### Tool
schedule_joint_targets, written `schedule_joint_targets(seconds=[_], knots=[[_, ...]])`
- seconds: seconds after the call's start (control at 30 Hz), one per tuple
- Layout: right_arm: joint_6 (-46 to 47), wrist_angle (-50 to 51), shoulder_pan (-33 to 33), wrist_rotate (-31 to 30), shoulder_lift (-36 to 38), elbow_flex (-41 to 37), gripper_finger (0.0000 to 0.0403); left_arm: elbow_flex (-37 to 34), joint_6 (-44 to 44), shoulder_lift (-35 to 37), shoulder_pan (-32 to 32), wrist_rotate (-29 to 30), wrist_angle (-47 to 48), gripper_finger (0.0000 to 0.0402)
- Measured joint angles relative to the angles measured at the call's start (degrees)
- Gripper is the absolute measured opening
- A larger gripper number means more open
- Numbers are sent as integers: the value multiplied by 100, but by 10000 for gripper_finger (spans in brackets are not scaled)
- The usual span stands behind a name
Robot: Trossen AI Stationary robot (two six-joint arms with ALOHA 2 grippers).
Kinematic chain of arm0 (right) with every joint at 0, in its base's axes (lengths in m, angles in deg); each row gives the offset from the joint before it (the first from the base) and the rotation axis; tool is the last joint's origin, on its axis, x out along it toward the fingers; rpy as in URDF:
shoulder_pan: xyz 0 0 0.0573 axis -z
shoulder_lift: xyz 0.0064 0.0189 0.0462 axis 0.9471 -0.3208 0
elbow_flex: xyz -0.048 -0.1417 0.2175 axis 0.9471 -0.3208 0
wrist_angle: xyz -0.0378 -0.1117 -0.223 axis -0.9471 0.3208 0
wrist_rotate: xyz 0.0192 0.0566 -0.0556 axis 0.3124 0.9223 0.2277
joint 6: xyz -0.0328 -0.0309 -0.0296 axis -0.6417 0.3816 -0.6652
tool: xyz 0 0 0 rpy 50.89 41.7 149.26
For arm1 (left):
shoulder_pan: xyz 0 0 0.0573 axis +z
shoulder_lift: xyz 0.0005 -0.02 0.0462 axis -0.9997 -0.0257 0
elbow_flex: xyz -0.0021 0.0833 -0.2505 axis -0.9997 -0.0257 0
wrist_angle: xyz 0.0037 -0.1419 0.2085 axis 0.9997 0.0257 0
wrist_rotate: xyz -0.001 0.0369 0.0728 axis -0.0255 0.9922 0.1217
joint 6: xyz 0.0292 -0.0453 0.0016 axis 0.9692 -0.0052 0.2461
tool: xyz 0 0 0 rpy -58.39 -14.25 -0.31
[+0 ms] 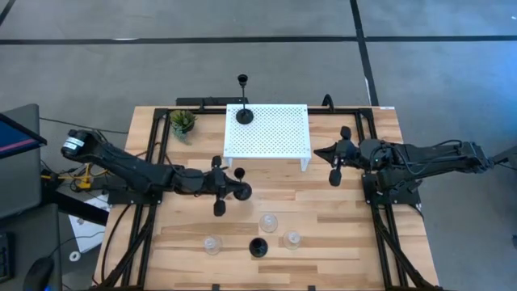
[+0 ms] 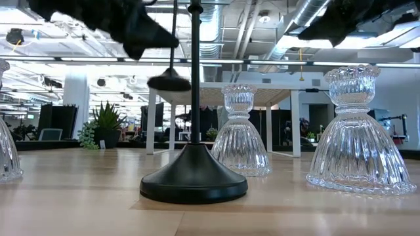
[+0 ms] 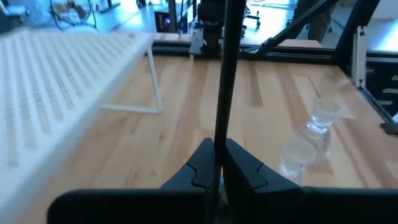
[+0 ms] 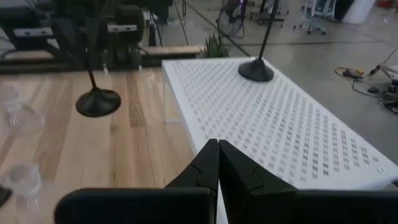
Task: Pick & Place candle stick holders
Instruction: Put the top black candle holder on the shelf
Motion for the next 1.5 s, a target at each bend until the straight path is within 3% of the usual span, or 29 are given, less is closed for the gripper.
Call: schedule_joint_targets(seconds=[0.2,0.43,0.8,1.1,1.23,1.5], knots=[[-46,-902,0,85,-429,-5,0,453,517,-61,138,-13,112,12],[-397,-2213,9,767,-1211,-1,0,687,792,-101,655,-65,272,12],[-892,-3609,233,897,-2156,-1,0,1015,777,-611,1923,-2229,29,13],[-647,-4569,361,1466,-2632,6,1,1447,765,-1280,1864,-2521,-49,13],[-639,-4617,358,1513,-2800,64,26,1535,765,-1347,1864,-2518,-64,12],[-584,-4613,343,1513,-3344,537,118,1558,765,-1340,1862,-2520,-211,12]])
